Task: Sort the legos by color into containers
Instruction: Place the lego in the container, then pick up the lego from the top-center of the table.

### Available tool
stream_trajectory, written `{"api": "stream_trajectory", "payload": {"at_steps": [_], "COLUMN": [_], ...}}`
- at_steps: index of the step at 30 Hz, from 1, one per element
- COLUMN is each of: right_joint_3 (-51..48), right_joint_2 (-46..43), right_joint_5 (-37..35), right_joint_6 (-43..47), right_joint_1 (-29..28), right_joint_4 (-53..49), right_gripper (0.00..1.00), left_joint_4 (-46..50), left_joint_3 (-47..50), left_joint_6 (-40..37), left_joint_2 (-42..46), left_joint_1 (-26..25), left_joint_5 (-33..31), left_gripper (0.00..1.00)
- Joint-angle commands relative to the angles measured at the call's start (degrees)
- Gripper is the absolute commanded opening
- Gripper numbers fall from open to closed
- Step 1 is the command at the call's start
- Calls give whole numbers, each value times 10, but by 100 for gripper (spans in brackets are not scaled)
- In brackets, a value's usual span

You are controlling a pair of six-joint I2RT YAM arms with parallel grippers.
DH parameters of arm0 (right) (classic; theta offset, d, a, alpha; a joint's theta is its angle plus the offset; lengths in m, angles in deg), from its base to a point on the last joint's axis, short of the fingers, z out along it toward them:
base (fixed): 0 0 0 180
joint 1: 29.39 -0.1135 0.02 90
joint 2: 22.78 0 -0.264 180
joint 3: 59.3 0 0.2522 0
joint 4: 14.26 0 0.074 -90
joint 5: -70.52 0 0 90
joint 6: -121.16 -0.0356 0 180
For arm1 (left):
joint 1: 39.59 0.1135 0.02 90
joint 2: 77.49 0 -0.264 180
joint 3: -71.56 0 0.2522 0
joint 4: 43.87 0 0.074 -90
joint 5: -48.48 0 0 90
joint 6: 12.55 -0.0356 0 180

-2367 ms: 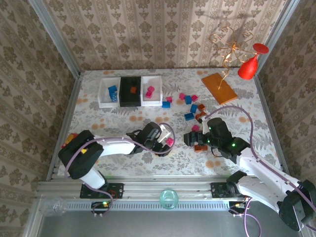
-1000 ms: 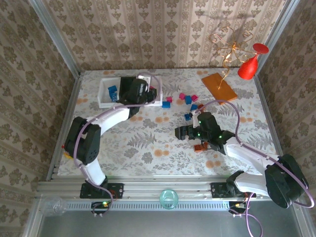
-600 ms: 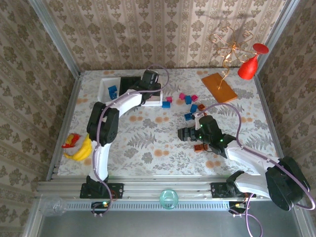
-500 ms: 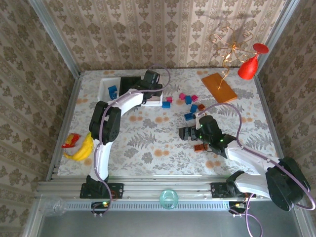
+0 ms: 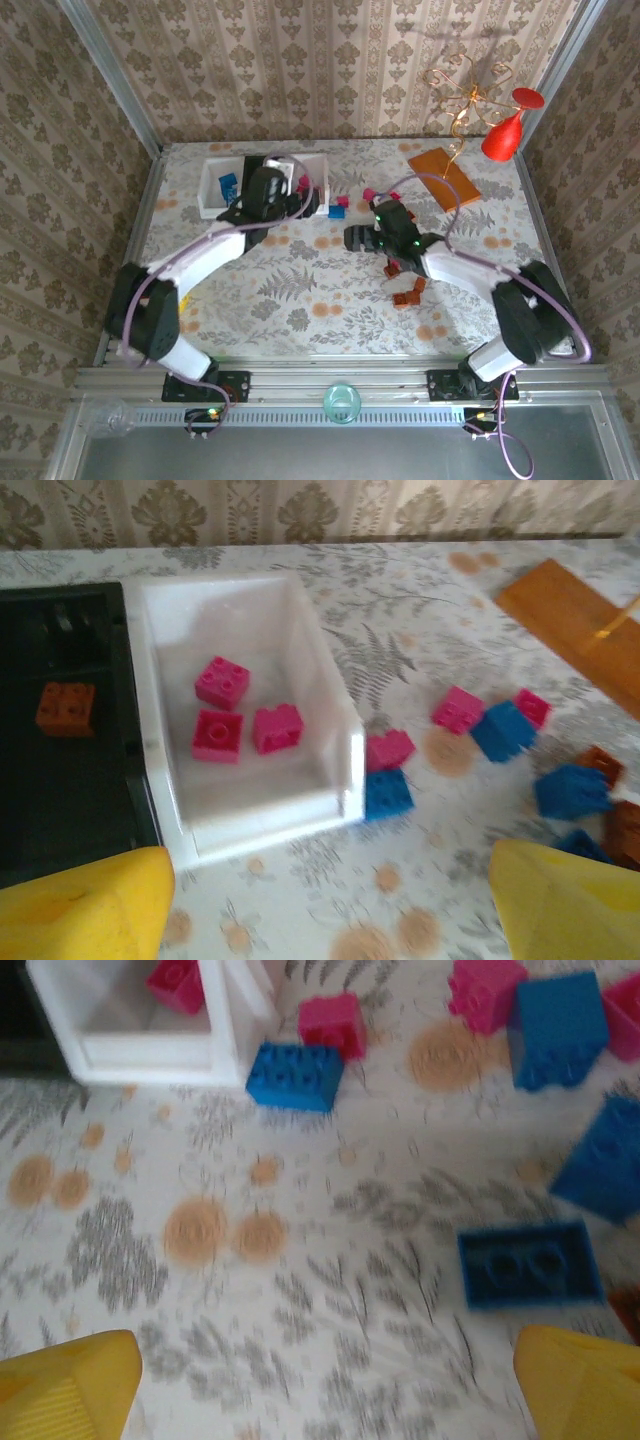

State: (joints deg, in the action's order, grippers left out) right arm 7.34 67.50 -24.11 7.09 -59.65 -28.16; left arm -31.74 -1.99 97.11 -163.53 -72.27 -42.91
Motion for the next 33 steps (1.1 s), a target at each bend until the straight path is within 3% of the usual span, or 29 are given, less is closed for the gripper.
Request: {"api": "stream_trajectory", "payload": {"at_steps": [1,4,7,16,25,33], "right_joint_3": [80,179,258,396,450,488], "right_joint_2": [84,173,239,350,401,433], "right_joint_5": [23,73,71,123,137,163], "right_joint_6": [8,13,16,17,30,35], "right_joint_1": [18,36,46,72,78,91], "right_joint_4": [-24,-54,-84,-132,-166,-182], "right_gripper": [93,83,75,68,68,58], "left_joint_4": [-32,-31,-24,-30,-5,1], "left_joint_3": [79,127,153,188,179,185], "left_joint_6": [36,43,46,48,43,49], "left_joint_2": [52,113,161,210,187,190], "left_joint_1": [-6,-7,-11,-13,-8,0], "left_joint_5": [36,31,27,6,22,45], "left_gripper": [84,84,84,84,86,86]}}
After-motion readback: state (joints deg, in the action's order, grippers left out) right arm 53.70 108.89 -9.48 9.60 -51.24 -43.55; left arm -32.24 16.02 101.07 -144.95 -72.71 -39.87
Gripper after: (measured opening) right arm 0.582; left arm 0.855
